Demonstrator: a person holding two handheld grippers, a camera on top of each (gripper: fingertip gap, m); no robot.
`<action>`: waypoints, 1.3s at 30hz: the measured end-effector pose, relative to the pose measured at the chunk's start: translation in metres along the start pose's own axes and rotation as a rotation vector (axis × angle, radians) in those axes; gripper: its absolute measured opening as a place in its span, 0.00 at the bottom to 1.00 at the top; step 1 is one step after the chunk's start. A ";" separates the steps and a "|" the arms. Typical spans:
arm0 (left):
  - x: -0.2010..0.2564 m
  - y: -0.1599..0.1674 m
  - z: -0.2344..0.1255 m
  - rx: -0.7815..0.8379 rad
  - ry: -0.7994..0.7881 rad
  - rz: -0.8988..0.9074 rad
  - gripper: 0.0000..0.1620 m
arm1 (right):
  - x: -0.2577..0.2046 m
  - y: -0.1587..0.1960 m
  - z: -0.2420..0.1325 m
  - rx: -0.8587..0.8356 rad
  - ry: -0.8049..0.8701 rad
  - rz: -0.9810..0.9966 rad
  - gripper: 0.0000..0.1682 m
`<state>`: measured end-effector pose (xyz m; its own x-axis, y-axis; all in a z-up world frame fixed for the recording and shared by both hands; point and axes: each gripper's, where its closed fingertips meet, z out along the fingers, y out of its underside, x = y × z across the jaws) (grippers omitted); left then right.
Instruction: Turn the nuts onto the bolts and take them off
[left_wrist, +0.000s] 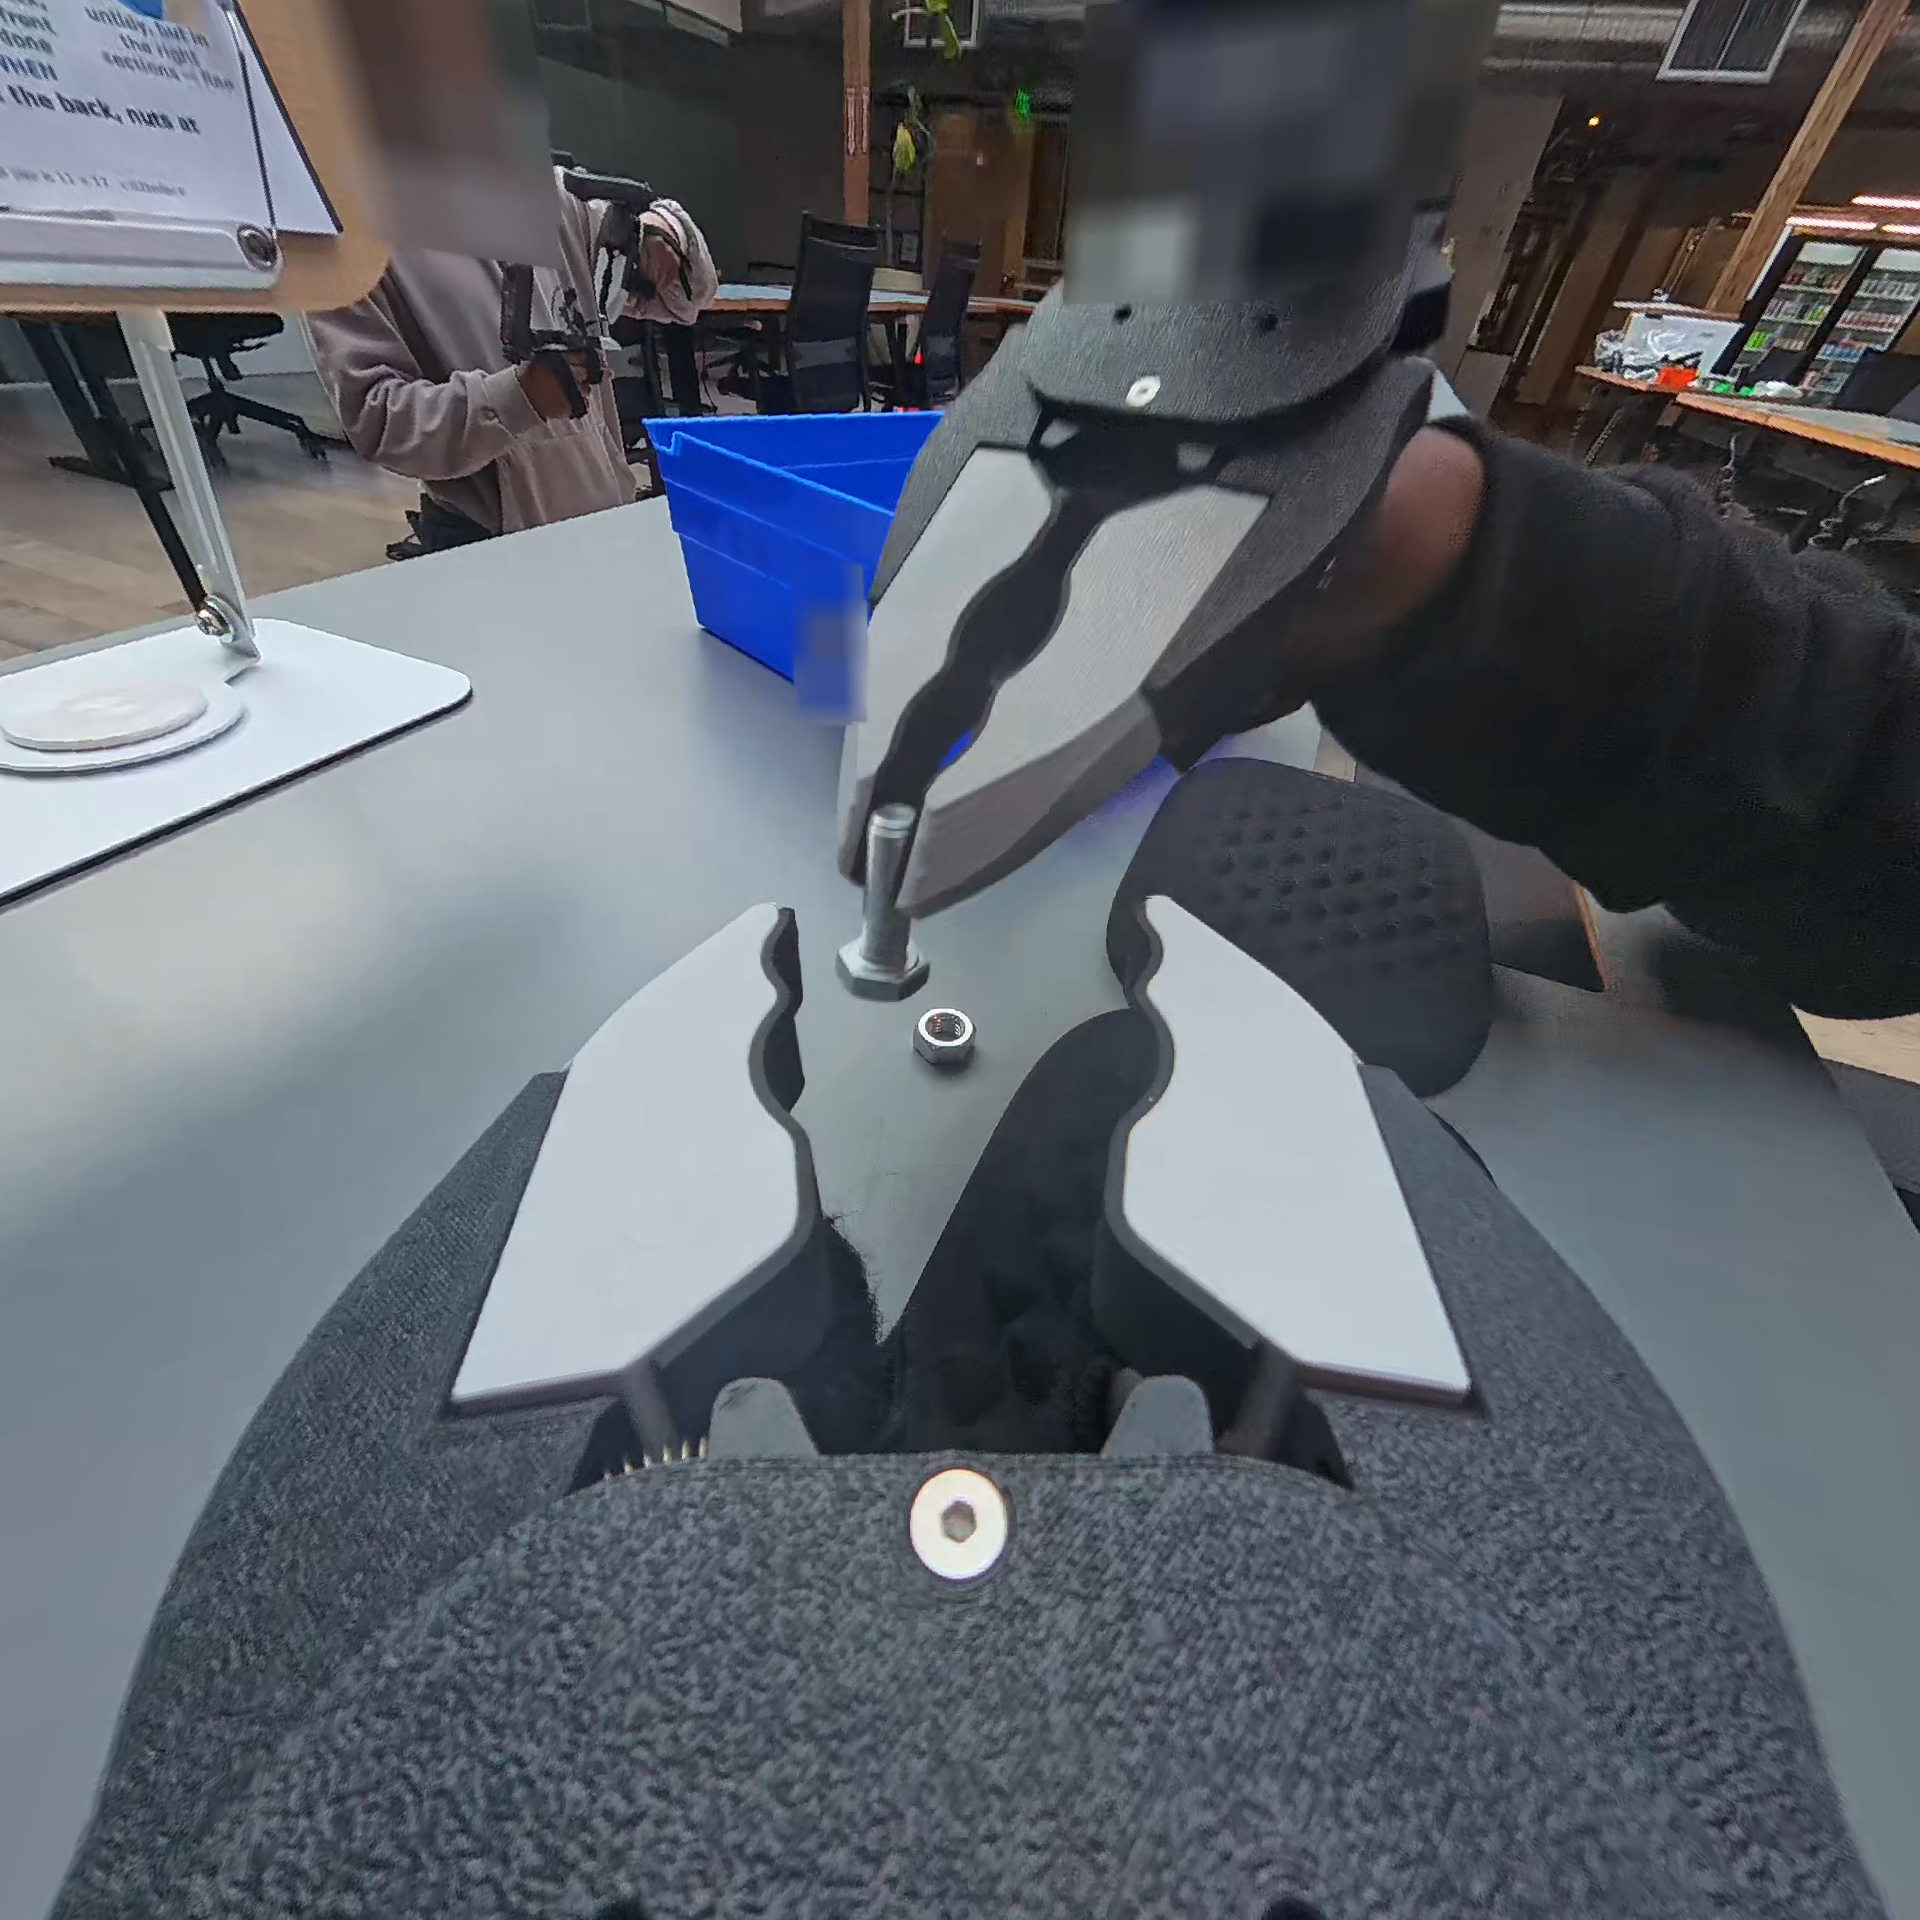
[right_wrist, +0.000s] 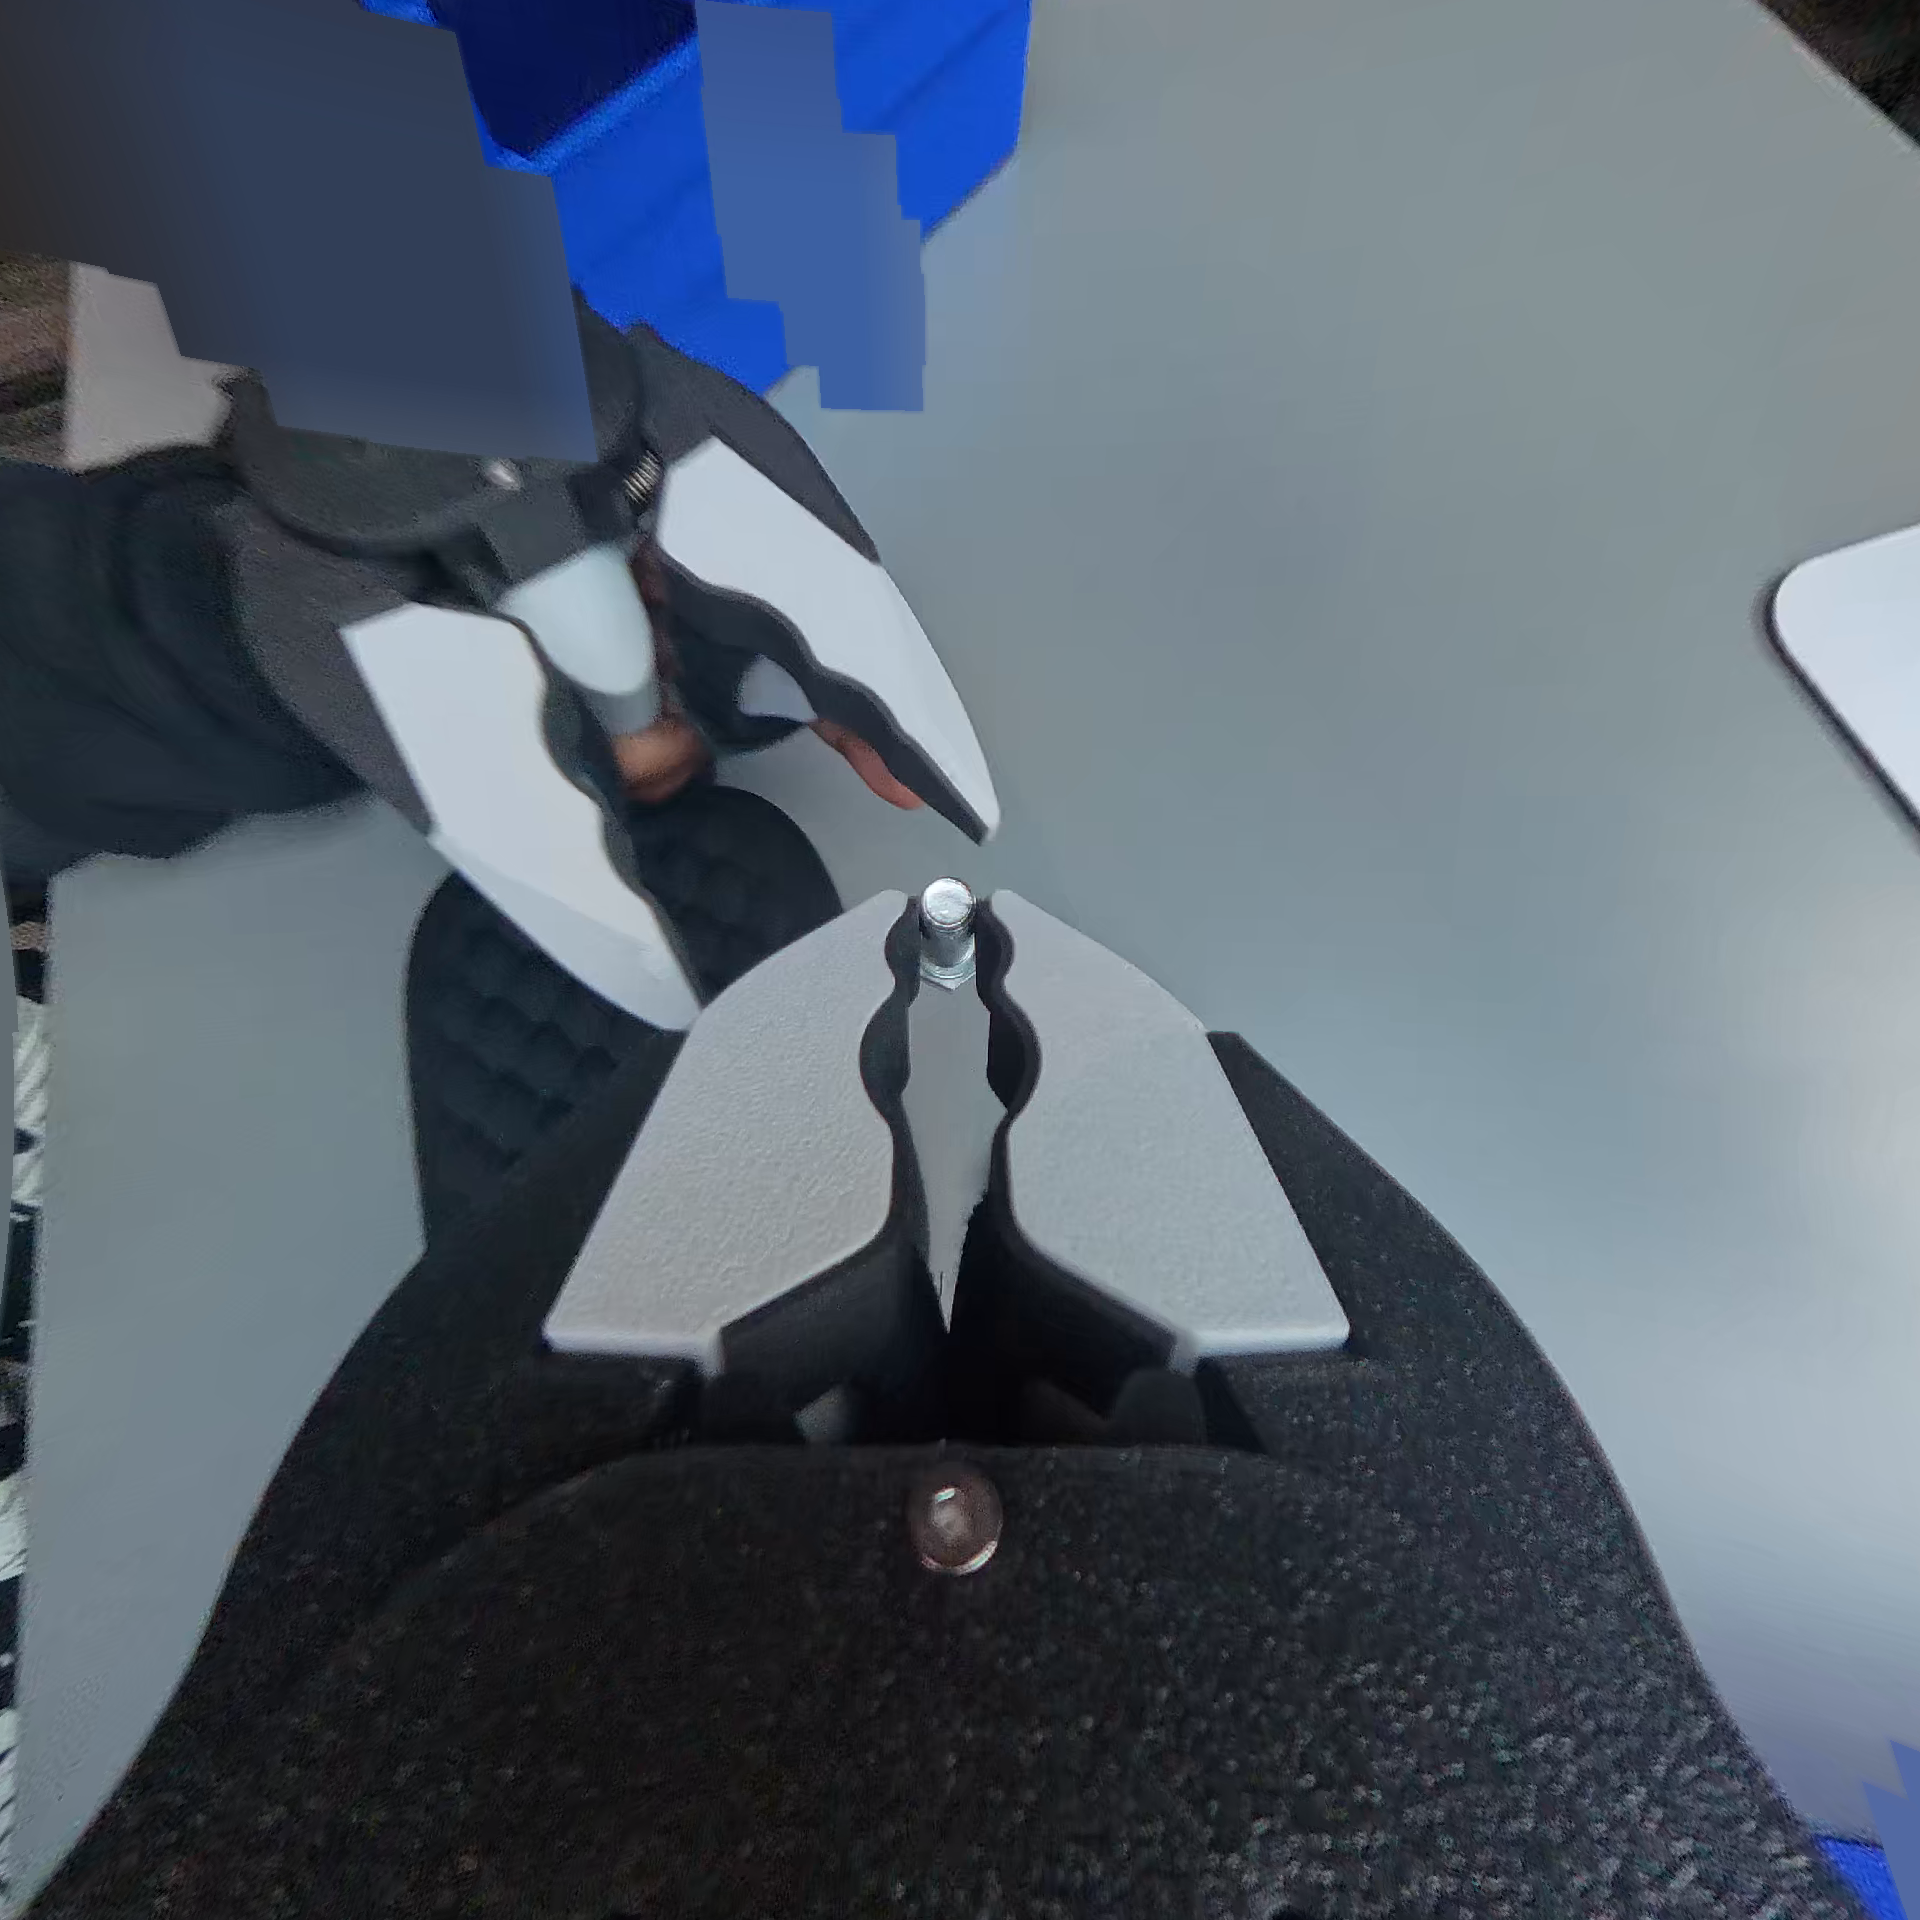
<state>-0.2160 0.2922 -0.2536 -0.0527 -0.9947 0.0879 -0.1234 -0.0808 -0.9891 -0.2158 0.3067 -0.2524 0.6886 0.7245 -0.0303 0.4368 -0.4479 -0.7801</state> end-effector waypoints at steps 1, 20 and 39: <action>0.001 -0.002 0.000 0.010 0.000 0.008 0.36 | -0.007 -0.011 -0.009 0.022 -0.022 -0.010 0.05; 0.014 -0.010 0.007 0.010 -0.066 0.168 0.19 | -0.042 -0.031 -0.017 -0.079 -0.014 -0.041 0.05; -0.004 -0.019 0.000 0.042 -0.243 0.244 0.11 | -0.031 -0.040 -0.016 0.015 0.088 0.095 0.05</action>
<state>-0.2133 0.2981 -0.2354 0.1624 -0.9707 -0.1774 -0.0949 0.1636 -0.9820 -0.2457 0.2938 -0.2108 0.7747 0.6303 -0.0504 0.3591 -0.5041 -0.7855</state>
